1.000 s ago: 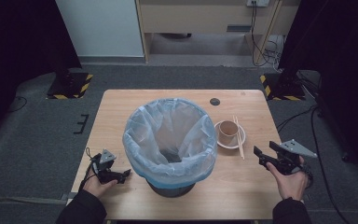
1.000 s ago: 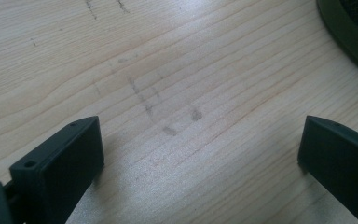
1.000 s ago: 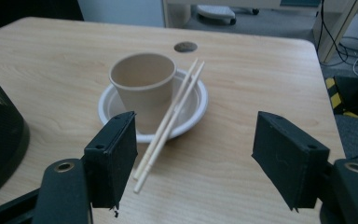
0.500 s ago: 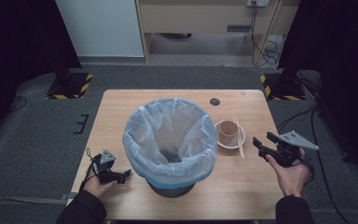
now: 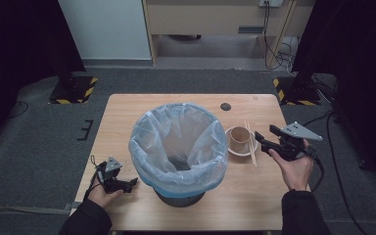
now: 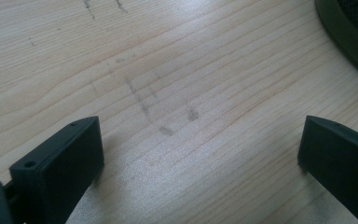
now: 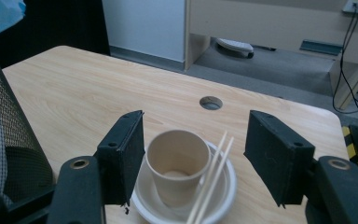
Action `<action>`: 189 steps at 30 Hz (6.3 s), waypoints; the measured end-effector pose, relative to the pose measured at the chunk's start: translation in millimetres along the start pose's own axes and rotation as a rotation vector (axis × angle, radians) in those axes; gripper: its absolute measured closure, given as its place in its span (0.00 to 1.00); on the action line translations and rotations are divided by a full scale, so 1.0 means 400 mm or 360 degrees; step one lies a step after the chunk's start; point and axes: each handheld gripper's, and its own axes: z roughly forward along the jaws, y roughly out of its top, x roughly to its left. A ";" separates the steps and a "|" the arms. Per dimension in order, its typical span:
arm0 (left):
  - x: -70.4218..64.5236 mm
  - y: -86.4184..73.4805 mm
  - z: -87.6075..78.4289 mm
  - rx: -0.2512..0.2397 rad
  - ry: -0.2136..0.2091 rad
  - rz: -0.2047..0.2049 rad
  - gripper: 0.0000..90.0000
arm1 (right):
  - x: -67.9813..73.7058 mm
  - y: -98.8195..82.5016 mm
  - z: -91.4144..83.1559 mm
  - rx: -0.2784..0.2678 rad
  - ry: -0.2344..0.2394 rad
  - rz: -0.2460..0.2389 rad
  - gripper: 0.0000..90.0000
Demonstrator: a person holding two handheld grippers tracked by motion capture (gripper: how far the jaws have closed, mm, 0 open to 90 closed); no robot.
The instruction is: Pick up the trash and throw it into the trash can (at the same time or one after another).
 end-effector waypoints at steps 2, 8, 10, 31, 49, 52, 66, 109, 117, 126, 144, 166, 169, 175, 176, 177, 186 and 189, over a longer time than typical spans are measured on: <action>0.000 0.000 0.000 0.0000 0.0000 0.0000 0.00 | 0.010 0.013 0.012 0.0000 0.0015 -0.0022 0.41; 0.000 0.000 0.000 0.0000 0.0000 0.0000 0.00 | 0.032 0.044 0.043 -0.0013 0.0055 -0.0034 0.41; 0.000 0.000 0.000 0.0001 0.0000 0.0000 0.00 | 0.039 0.051 0.055 -0.0011 0.0058 -0.0052 0.41; -0.001 0.002 0.002 -0.0001 -0.0005 0.0002 0.00 | 0.072 -0.011 0.208 0.0154 0.0126 -0.0034 0.46; -0.001 0.002 0.002 -0.0002 -0.0007 0.0003 0.00 | 0.079 -0.099 0.274 0.0475 0.0147 -0.0139 0.64; -0.001 0.002 0.002 -0.0002 -0.0008 0.0004 0.00 | 0.080 -0.102 0.281 0.0499 0.0149 -0.0141 0.67; -0.001 0.002 0.002 -0.0001 -0.0008 0.0004 0.00 | 0.078 -0.107 0.296 0.0607 0.0168 -0.0213 0.89; -0.002 0.003 0.003 0.0000 -0.0009 0.0005 0.00 | 0.017 -0.001 0.102 0.0080 0.0207 -0.0077 0.93; -0.001 0.003 0.003 0.0001 -0.0009 0.0006 0.00 | -0.020 0.037 0.008 -0.0096 0.0170 -0.0018 0.93; -0.001 0.003 0.003 0.0001 -0.0010 0.0007 0.00 | -0.033 0.082 -0.061 -0.0263 0.0183 0.0033 0.93; -0.001 0.003 0.003 0.0000 -0.0010 0.0006 0.00 | 0.003 0.152 -0.143 -0.0484 0.0276 -0.0003 0.93; -0.001 0.003 0.003 0.0000 -0.0010 0.0006 0.00 | 0.113 0.227 -0.210 -0.0709 0.0516 -0.0091 0.93; -0.001 0.003 0.003 0.0000 -0.0010 0.0006 0.00 | 0.131 0.234 -0.216 -0.0737 0.0555 -0.0098 0.93; -0.001 0.003 0.003 0.0000 -0.0010 0.0007 0.00 | 0.164 0.246 -0.227 -0.0781 0.0633 -0.0123 0.93; -0.001 0.003 0.003 0.0000 -0.0009 0.0006 0.00 | 0.169 0.247 -0.227 -0.0785 0.0647 -0.0124 0.93; -0.001 0.003 0.003 0.0000 -0.0009 0.0007 0.00 | 0.173 0.248 -0.227 -0.0786 0.0658 -0.0126 0.93; -0.001 0.003 0.003 0.0000 -0.0010 0.0006 0.00 | 0.223 0.252 -0.214 -0.0766 0.0769 -0.0154 0.93; -0.001 0.003 0.003 0.0000 -0.0010 0.0006 0.00 | 0.236 0.252 -0.209 -0.0759 0.0799 -0.0155 0.93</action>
